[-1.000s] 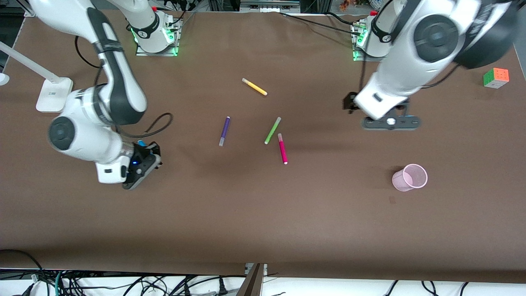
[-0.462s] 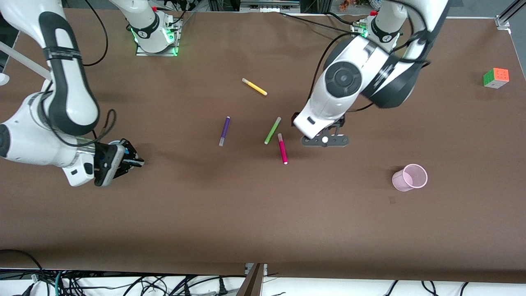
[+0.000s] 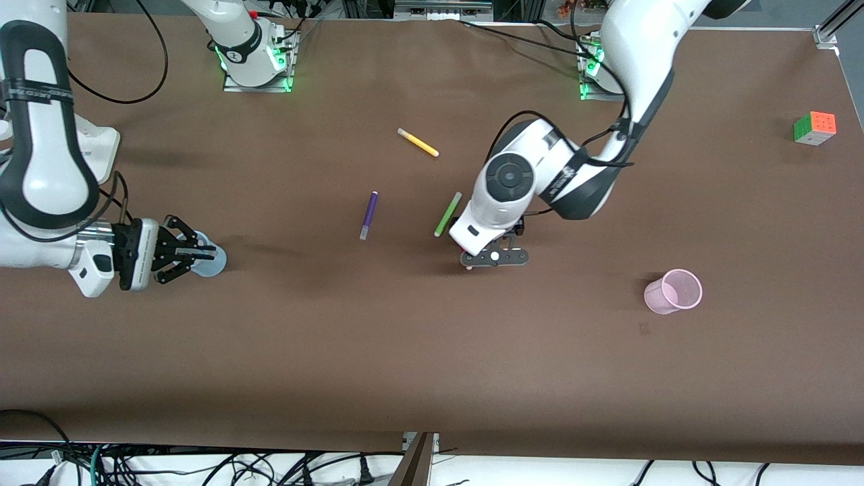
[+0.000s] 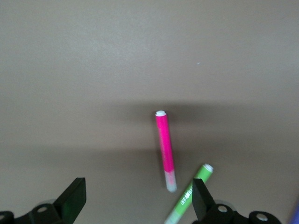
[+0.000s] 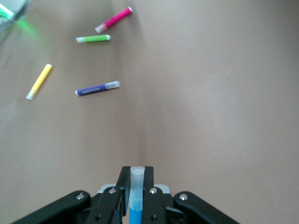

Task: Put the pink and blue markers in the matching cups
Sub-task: 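Drop the blue marker in the cup while the left gripper grasps the pink, then carry the pink marker over the pink cup while the right gripper withdraws, then lower the pink marker into the pink cup and open the left gripper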

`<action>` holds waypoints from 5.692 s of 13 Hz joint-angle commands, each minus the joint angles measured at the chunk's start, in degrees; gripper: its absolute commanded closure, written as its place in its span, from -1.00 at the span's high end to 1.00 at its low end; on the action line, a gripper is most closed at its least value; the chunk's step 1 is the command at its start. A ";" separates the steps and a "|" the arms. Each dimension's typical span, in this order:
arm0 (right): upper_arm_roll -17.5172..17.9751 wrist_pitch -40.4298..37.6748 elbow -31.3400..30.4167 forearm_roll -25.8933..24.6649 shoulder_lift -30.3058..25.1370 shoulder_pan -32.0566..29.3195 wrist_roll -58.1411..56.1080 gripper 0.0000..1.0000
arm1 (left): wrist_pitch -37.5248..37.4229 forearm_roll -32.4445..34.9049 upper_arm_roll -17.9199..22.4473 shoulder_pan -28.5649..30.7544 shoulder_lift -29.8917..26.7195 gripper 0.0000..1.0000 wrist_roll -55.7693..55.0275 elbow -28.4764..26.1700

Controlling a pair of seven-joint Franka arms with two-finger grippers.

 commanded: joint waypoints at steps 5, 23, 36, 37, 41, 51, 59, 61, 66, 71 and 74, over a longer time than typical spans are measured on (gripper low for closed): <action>0.79 -5.23 -0.33 6.97 3.07 -6.38 -16.08 -0.97 | 8.08 3.25 0.31 -1.40 7.33 1.00 -6.12 0.83; 0.70 -7.60 -0.16 7.49 6.68 -9.98 -20.05 0.99 | 7.69 -2.60 -1.17 4.64 7.18 -1.00 -11.31 2.05; 1.41 -18.22 25.84 -9.44 2.99 -0.95 50.22 1.00 | -22.65 -45.51 -1.53 42.35 -1.45 -1.00 4.05 11.56; 1.32 -19.28 27.17 -11.99 2.64 0.64 56.62 1.00 | -23.88 -47.62 -1.53 44.46 -1.01 -1.00 5.38 11.20; 1.41 -22.71 28.15 -22.27 -1.66 7.48 81.93 1.00 | -26.44 -51.92 -1.53 51.23 3.47 -1.00 13.71 8.41; 0.61 -30.19 27.18 -33.72 -5.18 13.66 93.43 1.00 | -28.20 -57.13 -1.27 60.56 14.02 -1.00 31.13 4.61; 1.06 -21.58 5.23 -33.90 -25.30 5.31 93.42 1.00 | -27.67 -57.57 -0.74 60.74 17.71 -1.00 36.15 5.40; 1.14 -21.75 2.67 -34.08 -26.81 5.14 93.42 1.00 | -27.59 -57.57 -0.65 60.74 18.07 -1.00 36.59 5.75; 2.36 -20.35 3.10 -38.20 -26.19 5.31 93.34 1.00 | -26.80 -58.36 0.14 61.09 18.33 -0.91 36.85 5.75; 2.73 -21.05 3.62 -37.86 -26.11 5.57 93.25 1.00 | -26.80 -58.98 0.14 61.53 18.59 1.00 38.44 5.75; 2.72 -21.05 5.37 -37.77 -24.97 5.66 92.99 1.00 | -26.80 -59.07 0.14 61.53 18.42 1.00 38.26 5.75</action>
